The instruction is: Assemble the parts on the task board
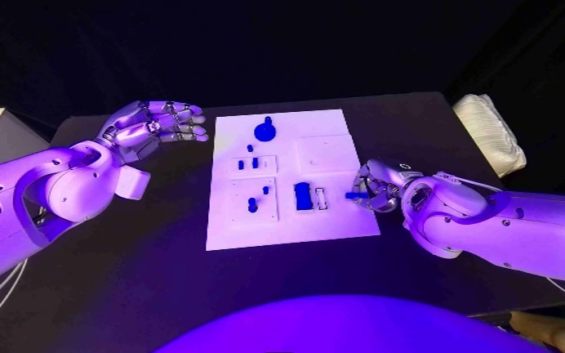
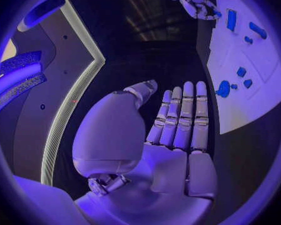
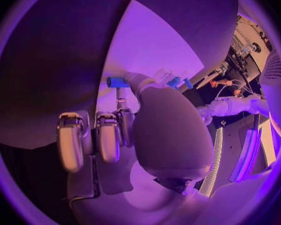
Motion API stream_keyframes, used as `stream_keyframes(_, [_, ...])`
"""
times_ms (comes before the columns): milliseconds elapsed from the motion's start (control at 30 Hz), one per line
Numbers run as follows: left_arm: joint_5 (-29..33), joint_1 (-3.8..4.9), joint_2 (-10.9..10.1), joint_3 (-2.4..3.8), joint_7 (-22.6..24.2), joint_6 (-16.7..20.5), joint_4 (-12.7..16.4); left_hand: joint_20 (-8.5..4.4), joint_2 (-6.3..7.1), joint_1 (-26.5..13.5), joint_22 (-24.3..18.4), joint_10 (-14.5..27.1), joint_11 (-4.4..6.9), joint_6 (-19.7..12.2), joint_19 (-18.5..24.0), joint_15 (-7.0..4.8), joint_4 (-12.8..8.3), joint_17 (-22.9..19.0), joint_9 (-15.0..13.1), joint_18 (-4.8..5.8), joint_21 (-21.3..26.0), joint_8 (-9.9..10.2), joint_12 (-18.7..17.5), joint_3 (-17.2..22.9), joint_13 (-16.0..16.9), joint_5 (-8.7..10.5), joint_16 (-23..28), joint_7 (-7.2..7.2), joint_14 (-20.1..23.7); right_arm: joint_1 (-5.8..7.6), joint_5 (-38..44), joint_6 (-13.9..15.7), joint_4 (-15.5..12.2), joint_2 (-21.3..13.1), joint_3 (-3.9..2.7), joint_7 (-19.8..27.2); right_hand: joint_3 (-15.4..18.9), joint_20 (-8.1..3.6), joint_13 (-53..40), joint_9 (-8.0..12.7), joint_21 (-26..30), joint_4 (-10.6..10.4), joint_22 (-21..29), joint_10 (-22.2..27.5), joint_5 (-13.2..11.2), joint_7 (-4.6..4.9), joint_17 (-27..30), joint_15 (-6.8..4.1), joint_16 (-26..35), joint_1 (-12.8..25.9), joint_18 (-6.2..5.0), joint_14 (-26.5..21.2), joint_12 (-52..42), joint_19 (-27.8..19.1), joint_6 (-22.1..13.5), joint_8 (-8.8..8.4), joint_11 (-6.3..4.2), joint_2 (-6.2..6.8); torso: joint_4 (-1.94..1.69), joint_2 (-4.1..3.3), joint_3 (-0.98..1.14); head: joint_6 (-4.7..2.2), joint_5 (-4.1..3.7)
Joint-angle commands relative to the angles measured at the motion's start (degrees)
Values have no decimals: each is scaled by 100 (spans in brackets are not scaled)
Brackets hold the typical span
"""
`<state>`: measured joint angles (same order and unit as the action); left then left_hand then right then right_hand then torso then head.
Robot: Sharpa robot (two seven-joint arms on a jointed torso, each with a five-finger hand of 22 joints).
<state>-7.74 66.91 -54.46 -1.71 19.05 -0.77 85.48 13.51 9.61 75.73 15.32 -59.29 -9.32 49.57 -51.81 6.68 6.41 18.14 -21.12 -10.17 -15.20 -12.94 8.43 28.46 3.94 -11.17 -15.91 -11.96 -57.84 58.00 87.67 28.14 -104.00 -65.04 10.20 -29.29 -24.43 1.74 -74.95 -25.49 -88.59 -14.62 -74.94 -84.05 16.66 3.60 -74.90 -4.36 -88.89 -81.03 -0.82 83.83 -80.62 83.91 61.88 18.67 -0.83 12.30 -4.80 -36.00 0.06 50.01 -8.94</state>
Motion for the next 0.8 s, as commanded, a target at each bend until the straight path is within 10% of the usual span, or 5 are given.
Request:
stream_keyframes(33, [22,-2,14,4,31,-76,8,7,-12,-28,-5,35,-7,-10,-36,36,41,5,7,-28,33,20,5,-4,7,-38,39,-17,19,54,-77,382,-179,7,-3,54,-151,-39,-1037,-85,-79,59,-1491,-296,26,-53,-1369,-48,-45,183,70,586,-99,595,41,95,-45,1,-15,5,-6,-1,-10])
stream_keyframes(800, [22,-1,4,4,26,-68,38,7,-12,-28,-5,35,-7,-10,-36,36,41,5,7,-28,33,20,5,-4,7,-38,39,-17,19,148,-1020,323,-148,579,-6,-4,-156,-52,-1173,-186,-98,-181,-1495,-399,42,-85,-1432,-61,-75,1390,73,600,-315,599,127,248,-66,-59,-10,-4,-5,-1,1])
